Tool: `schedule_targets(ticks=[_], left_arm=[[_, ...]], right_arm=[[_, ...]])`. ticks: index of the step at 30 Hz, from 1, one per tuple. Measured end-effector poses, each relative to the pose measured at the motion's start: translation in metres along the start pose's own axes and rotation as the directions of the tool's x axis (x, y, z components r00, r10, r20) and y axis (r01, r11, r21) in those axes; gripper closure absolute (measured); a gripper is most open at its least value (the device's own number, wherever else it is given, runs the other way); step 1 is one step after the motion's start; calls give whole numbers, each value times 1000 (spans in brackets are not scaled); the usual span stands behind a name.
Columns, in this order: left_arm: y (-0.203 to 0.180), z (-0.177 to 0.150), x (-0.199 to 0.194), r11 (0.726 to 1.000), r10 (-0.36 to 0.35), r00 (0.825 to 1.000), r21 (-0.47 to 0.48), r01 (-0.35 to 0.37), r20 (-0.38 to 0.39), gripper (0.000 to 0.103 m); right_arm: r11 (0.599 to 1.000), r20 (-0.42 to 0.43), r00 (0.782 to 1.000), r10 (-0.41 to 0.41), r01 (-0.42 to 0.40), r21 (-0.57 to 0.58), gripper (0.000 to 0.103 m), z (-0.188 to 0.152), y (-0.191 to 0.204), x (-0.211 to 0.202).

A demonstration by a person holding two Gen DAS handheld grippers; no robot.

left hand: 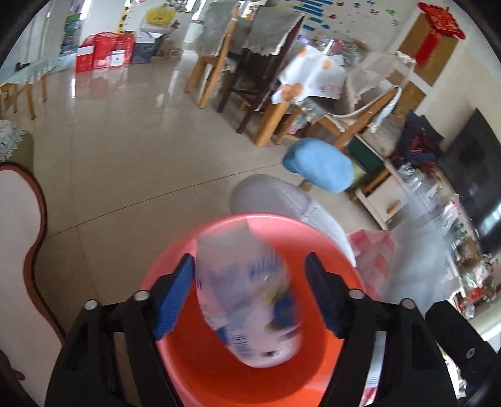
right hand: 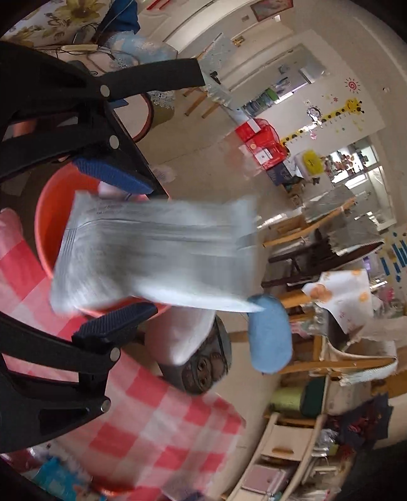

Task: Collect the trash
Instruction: 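Carry the wipes pack to the pink bucket and open the left gripper, then return the left tool to the pile of packets on the table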

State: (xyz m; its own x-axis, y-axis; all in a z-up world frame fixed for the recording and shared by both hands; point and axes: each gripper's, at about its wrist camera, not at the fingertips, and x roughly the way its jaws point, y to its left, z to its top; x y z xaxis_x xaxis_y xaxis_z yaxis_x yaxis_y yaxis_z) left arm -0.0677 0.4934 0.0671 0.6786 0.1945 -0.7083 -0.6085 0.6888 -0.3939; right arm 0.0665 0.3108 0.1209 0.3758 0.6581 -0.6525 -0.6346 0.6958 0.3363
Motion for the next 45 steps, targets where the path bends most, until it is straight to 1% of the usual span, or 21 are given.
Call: schedule_targets(ticks=[2,6,8,12,15,17,20,22,24,25,27,30,31,35,36,38,40,42,43,44,45], left_arm=[[2,2,3,1000,5,1000,-7,-5,2,21],[1,0,-1,1000,15,999,-10,-14,49,18],[-3,-2,-10,1000,10,994,0,-10,111,16],[-25,-10,-28,995,-7,972,94,-16,235,14],[-50,-19,-43,980,-66,953,200,6,296,14],[-65,-23,-48,968,-92,947,249,14,306,14],[-82,-32,-54,955,-128,950,295,40,286,14],[-90,-38,-57,950,-164,953,301,83,256,14],[-98,-47,-61,939,-213,950,317,134,229,14],[-106,-53,-64,928,-243,946,335,161,216,14],[-116,-64,-70,906,-284,939,374,196,194,14],[-133,-85,-80,857,-371,919,430,282,136,14],[-141,-94,-83,835,-394,912,459,305,112,14],[-166,-118,-97,774,-418,905,550,313,74,14],[-172,-122,-102,757,-432,900,568,323,64,14],[-181,-132,-110,727,-471,880,587,355,52,14],[-189,-143,-108,700,-496,868,596,393,11,14],[-198,-157,-101,683,-474,880,616,392,-35,14],[-205,-164,-99,665,-462,885,638,388,-58,14],[-211,-171,-99,641,-468,881,659,394,-71,14],[-213,-173,-100,626,-475,876,670,399,-77,14]], right_arm=[[1000,11,1000,-27,27,-3,17,-1,1,2],[995,49,994,-96,96,-4,15,-13,-1,-11],[990,87,986,-143,144,-6,14,-21,-6,-26],[972,131,964,-232,234,-4,14,-45,-21,-49],[959,160,946,-282,283,22,11,-69,-36,-68],[952,186,934,-307,302,56,9,-87,-46,-85],[930,209,906,-368,362,69,9,-109,-57,-109],[916,216,890,-401,394,79,7,-119,-61,-126],[904,227,875,-427,418,89,4,-131,-65,-145],[895,235,864,-445,437,89,4,-137,-66,-154],[885,238,853,-464,456,94,4,-146,-70,-167],[888,238,855,-460,448,108,4,-159,-79,-185],[887,239,854,-461,449,108,4,-163,-80,-190],[894,276,851,-447,431,122,4,-180,-88,-215],[895,280,850,-446,429,124,4,-182,-90,-219],[895,280,849,-447,427,131,4,-188,-97,-227],[896,274,853,-444,415,158,4,-195,-112,-236],[892,274,850,-450,414,181,4,-203,-124,-244],[888,272,847,-456,415,197,4,-208,-132,-248],[886,266,848,-458,412,213,4,-212,-140,-251],[885,257,852,-456,404,231,4,-215,-149,-254]])
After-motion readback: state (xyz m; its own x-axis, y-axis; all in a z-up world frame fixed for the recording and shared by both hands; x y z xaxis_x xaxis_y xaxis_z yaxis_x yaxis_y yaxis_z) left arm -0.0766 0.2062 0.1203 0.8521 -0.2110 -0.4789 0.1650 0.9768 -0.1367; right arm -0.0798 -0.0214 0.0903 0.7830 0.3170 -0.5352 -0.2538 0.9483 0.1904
